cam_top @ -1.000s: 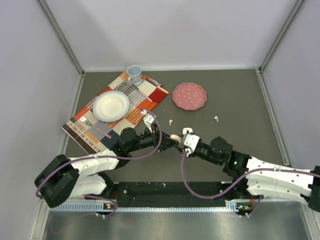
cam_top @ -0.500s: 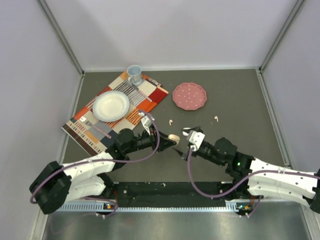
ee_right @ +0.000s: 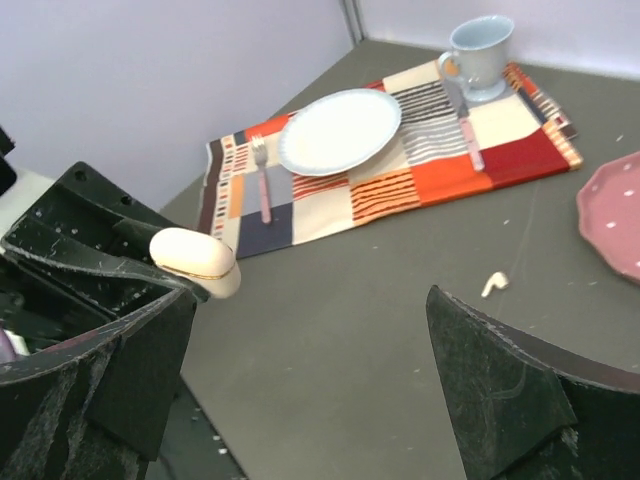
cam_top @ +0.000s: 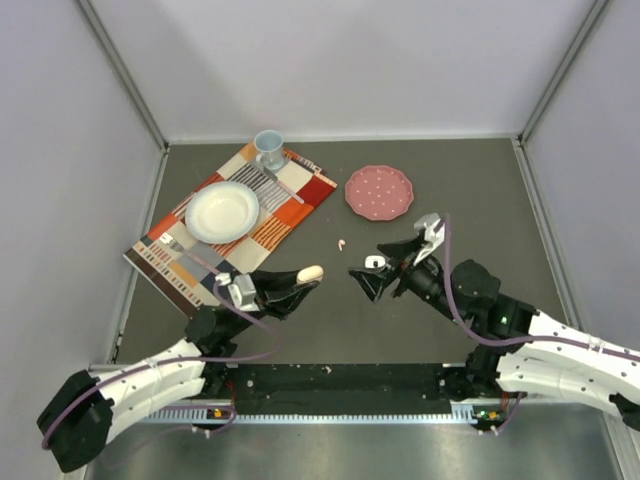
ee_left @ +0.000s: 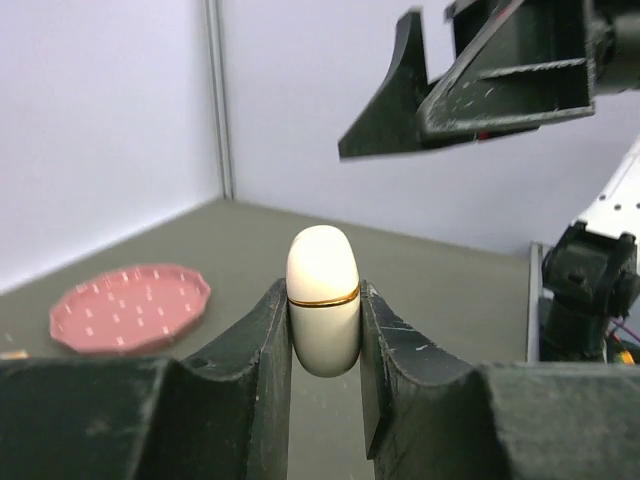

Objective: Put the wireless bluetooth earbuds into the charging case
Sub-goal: Pass from the left arm to the right

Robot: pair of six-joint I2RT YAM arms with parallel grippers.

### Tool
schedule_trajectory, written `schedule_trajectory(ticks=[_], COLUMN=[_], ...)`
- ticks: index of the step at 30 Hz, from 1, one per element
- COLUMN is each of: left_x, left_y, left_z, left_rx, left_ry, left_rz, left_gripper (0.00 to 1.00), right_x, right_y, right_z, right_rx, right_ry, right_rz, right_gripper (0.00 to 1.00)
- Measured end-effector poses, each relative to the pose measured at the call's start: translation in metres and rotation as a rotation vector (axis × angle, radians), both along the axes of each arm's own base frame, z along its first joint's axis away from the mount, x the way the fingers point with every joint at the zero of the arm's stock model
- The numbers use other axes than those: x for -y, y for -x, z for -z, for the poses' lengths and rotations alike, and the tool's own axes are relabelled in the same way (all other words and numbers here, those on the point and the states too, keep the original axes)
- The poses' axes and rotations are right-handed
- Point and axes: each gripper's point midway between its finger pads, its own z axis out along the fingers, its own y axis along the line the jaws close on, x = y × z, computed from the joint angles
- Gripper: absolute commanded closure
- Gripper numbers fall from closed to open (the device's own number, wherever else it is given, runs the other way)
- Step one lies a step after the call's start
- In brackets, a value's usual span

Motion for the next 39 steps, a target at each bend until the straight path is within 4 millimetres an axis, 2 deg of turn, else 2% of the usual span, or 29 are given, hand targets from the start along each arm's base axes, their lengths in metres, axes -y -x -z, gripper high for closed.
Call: schedule_trajectory(ticks=[3,6,11,13,21,23,28,32,36,39], left_x=[-0.005,-0.010,-0.017,-0.019,-0.017,-0.016,-0.013,-0.012,-0.011,-0.009], left_y=[0.004,0.008,0.014,0.016,0.013,0.013,0.014,0.015,0.014,0.014], left_z=[-0.021,-0.036,-0.050,-0.054,-0.047,-0.046,-0.043,-0.042,-0.039,-0.037], left_rx=[0.085,0.142,0.200,0.217,0.214,0.213,0.209,0.209,0.203,0.199], left_ry=[0.053,0.098,0.133,0.138,0.109,0.105,0.092,0.086,0.076,0.070], left_rz=[-0.012,-0.018,-0.024,-0.029,-0.035,-0.033,-0.021,-0.016,-0.013,-0.008], left_gripper=[1.00,1.00,1.00,1.00,1.00,1.00,1.00,1.00,1.00,1.00], right_x=[-0.010,-0.028,-0.049,-0.056,-0.070,-0.073,-0.086,-0.094,-0.101,-0.104], right_y=[0.002,0.007,0.018,0.024,0.036,0.035,0.034,0.033,0.034,0.034], right_z=[-0.007,-0.004,0.008,0.003,-0.036,-0.034,-0.011,-0.001,0.000,-0.003], right_rx=[-0.076,-0.184,-0.371,-0.429,-0.506,-0.537,-0.658,-0.723,-0.769,-0.791], right_ry=[-0.045,-0.067,-0.131,-0.191,-0.394,-0.402,-0.390,-0.395,-0.415,-0.441], right_rz=[-0.015,-0.057,-0.114,-0.143,-0.240,-0.241,-0.220,-0.218,-0.231,-0.246], right_gripper=[0.01,0.01,0.01,0.01,0.01,0.01,0.04,0.06,0.13,0.22])
